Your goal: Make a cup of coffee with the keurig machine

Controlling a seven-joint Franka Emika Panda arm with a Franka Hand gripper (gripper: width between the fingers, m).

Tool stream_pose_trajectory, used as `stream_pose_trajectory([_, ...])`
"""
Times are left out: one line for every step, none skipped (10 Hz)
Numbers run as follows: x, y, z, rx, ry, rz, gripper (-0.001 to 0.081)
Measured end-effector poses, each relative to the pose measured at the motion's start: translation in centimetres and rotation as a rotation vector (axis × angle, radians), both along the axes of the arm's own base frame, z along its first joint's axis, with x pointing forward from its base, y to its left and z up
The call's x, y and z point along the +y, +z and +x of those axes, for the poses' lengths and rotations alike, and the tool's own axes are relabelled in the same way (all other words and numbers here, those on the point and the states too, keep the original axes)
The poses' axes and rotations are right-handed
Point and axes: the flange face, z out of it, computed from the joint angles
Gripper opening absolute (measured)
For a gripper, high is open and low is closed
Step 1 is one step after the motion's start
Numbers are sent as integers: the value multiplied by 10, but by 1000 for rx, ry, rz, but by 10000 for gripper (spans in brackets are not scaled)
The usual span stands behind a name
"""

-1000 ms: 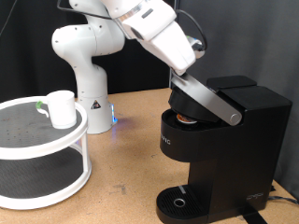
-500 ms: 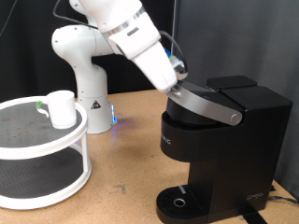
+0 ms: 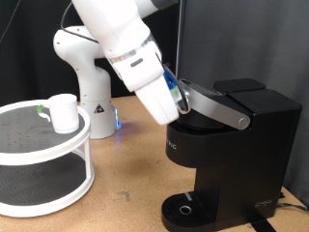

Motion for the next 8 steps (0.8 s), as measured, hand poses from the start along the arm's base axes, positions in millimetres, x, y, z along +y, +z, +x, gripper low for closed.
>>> stream_pose_trajectory([0,-3,4,5,-2,0,0])
stream_pose_trajectory([0,-5,7,6,-3,0,0])
stream_pose_trajectory([1,-5,9,2,-1,4,0])
stream_pose_trajectory([1,-5,10,-12,9,18,0])
stream_pose_trajectory([2,-3,10,-32,24,36,0])
stream_pose_trajectory([2,-1,10,-55,43,50,0])
stream_pose_trajectory([0,4,8,-73,71,63,0])
stream_pose_trajectory([-2,9,4,-80,101,77,0])
